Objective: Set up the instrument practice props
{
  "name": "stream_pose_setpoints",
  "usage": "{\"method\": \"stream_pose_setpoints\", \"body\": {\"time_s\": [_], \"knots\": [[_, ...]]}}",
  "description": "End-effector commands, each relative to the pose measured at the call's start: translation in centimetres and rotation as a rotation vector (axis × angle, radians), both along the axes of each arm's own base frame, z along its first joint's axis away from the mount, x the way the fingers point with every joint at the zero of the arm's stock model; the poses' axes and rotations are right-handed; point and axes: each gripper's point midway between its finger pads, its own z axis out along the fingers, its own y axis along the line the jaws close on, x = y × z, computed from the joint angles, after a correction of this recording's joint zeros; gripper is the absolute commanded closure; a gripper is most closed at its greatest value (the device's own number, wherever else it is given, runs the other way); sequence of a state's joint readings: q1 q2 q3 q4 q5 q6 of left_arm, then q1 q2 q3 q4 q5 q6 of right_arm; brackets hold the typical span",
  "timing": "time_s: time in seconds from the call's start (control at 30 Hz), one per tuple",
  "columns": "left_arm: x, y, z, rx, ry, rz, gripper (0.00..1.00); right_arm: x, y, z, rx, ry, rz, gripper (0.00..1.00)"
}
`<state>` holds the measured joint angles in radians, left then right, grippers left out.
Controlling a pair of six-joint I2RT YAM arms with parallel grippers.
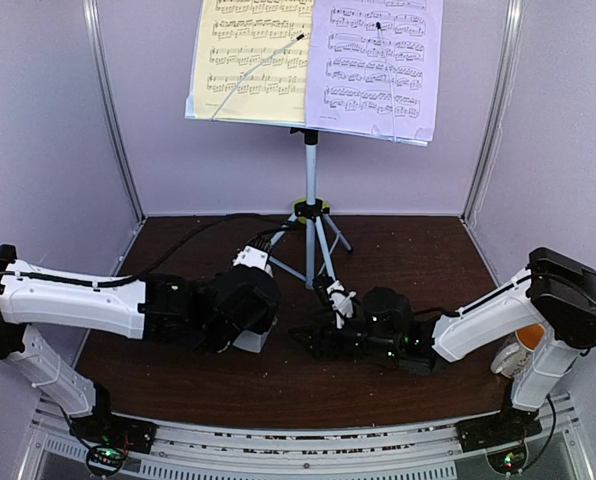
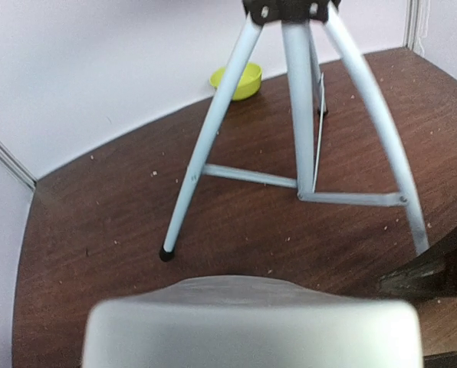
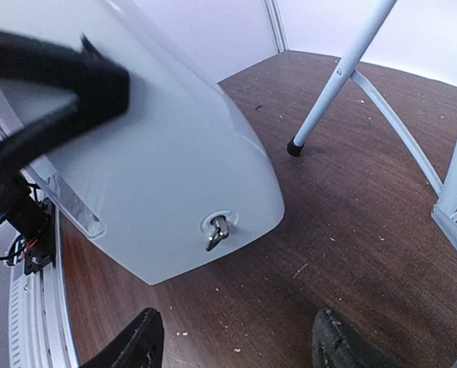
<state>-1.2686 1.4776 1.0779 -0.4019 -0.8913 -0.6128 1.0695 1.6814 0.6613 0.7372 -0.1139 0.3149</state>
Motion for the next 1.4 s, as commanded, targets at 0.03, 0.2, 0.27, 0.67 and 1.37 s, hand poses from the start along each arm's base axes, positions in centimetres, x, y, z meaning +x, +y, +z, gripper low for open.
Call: {"method": "stream_pose_setpoints", "body": {"time_s": [0.03, 0.2, 0.27, 0.67, 1.37], "knots": [[0.3, 1.2, 6.0, 0.107, -0.14, 0.07, 0.67, 0.2, 1.1, 2.9, 0.1, -0.075, -0.02, 0.35], [-0.3, 1.1, 7.9, 0.177, -0.18, 0.073, 0.69, 0.0, 1.6, 4.4, 0.172, -0.102, -0.02, 0.4], [-0.5, 0.9, 8.2, 0.169, -0.177, 0.062, 0.69, -0.2, 1.9, 4.9, 0.202, -0.108, -0.012, 0.43], [-1.1, 0.4, 9.4, 0.106, -0.176, 0.036, 0.72, -0.9, 4.6, 6.2, 0.264, -0.095, 0.031, 0.46], [-2.6, -1.1, 10.9, -0.027, -0.2, -0.097, 0.77, 0.6, 4.8, 5.8, 0.236, -0.085, -0.052, 0.79]]}}
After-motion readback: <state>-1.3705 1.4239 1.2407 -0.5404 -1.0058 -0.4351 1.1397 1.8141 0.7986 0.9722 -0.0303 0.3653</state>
